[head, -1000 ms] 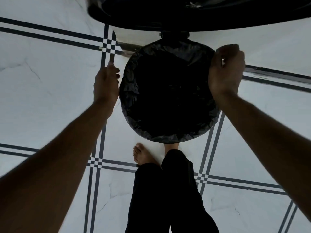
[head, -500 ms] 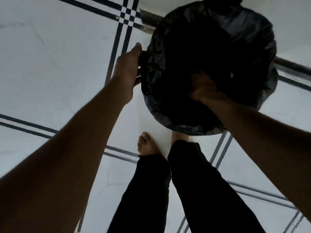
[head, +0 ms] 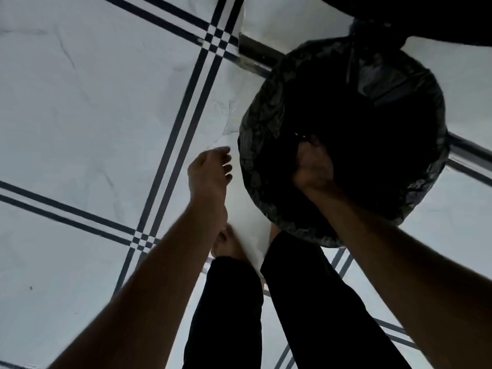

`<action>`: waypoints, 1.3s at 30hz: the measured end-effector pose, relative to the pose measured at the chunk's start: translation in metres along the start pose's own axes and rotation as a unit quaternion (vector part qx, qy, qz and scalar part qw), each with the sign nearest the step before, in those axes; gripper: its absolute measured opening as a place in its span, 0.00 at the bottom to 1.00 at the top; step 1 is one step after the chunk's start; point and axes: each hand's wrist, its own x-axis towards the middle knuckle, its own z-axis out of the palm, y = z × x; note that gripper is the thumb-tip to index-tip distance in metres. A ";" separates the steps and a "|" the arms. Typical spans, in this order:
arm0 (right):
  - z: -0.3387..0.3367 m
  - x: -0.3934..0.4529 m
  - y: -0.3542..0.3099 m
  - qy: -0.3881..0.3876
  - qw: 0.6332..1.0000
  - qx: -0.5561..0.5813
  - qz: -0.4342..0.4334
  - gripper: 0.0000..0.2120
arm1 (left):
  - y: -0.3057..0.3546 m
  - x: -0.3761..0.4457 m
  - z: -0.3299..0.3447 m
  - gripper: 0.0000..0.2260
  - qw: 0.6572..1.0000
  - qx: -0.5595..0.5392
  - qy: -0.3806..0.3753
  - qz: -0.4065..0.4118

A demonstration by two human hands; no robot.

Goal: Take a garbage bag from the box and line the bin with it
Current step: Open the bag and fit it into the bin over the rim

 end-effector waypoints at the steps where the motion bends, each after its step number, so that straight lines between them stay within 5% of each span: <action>1: 0.002 -0.005 -0.003 0.003 1.000 0.000 -0.023 0.22 | -0.005 -0.002 -0.002 0.10 1.000 -0.005 0.012 -0.009; 7: 0.010 0.013 -0.012 -0.212 0.977 0.022 -0.032 0.27 | -0.027 -0.009 -0.002 0.23 0.995 0.034 -0.091 -0.023; 9: 0.003 0.011 -0.013 -0.216 0.976 0.016 -0.005 0.27 | -0.029 -0.012 -0.002 0.25 0.992 0.047 -0.111 -0.022; 16: -0.042 -0.061 0.007 -0.013 0.948 0.317 0.000 0.16 | -0.024 -0.044 -0.006 0.31 0.995 -0.053 -0.051 -0.070; 22: -0.062 -0.142 0.057 0.252 0.914 0.312 0.068 0.18 | -0.029 -0.070 0.004 0.32 0.994 0.015 -0.073 -0.082; 26: -0.057 -0.153 0.065 0.283 0.884 0.345 0.143 0.25 | -0.032 -0.073 0.013 0.32 0.994 0.047 -0.059 -0.083; 30: -0.054 -0.153 0.064 0.265 0.789 0.513 0.209 0.28 | -0.038 -0.082 0.021 0.35 0.995 0.048 -0.055 -0.070; 34: -0.057 -0.160 0.067 0.147 0.672 0.656 0.310 0.25 | -0.046 -0.086 0.024 0.38 0.996 -0.027 -0.038 -0.078; 39: -0.062 -0.164 0.084 0.053 0.557 0.774 0.296 0.19 | -0.053 -0.082 0.018 0.42 0.987 -0.109 -0.055 -0.105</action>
